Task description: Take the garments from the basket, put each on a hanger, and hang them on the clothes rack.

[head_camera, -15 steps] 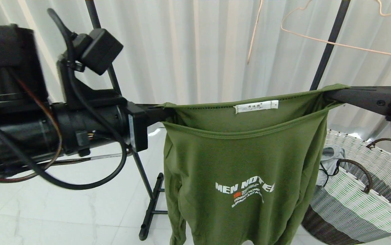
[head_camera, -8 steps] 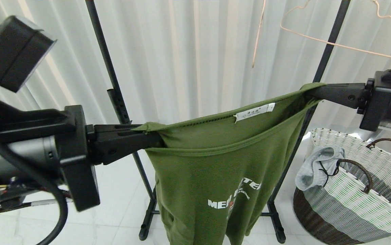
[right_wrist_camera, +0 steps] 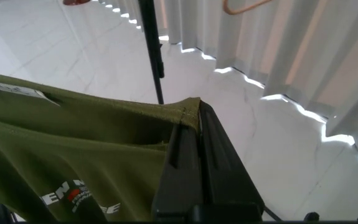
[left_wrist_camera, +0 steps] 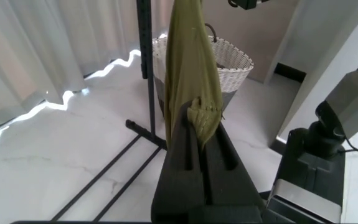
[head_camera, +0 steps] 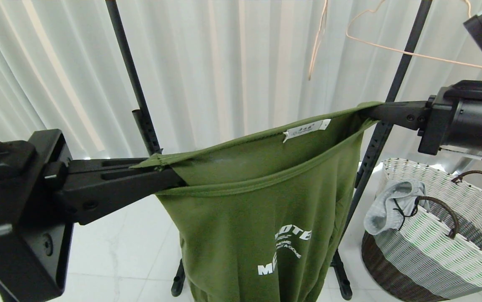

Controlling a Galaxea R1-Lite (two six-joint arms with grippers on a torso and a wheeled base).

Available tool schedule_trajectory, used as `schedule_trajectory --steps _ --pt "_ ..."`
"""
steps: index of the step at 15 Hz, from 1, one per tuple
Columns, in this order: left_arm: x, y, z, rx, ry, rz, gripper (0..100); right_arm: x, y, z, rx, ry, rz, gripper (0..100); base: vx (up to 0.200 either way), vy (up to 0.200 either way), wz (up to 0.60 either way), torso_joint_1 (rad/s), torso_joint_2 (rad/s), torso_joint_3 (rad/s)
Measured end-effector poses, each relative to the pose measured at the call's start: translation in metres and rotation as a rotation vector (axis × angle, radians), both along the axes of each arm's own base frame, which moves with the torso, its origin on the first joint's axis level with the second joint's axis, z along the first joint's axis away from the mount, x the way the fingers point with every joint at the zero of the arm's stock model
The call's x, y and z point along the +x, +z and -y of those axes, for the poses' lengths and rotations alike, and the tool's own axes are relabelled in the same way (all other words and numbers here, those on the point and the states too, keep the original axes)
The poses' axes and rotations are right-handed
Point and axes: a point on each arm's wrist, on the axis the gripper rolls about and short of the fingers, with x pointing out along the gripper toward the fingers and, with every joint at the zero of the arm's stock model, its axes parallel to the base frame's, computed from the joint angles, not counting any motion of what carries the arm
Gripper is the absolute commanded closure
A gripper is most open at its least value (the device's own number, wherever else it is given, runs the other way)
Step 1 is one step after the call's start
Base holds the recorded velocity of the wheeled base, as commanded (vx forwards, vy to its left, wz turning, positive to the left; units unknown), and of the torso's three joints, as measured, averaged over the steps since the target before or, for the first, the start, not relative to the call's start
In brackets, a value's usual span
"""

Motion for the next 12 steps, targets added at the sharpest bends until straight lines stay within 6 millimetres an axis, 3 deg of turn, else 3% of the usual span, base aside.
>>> schedule_trajectory --steps 6,12 --pt "0.002 0.004 0.002 -0.006 -0.001 0.006 100 -0.003 0.003 0.005 -0.003 -0.019 -0.003 100 0.0 0.0 0.0 0.0 0.0 0.0" --pt "0.034 0.004 0.018 0.021 0.063 -0.03 100 -0.038 0.011 0.03 -0.028 -0.079 -0.035 100 0.0 0.0 0.0 0.0 0.0 0.0"
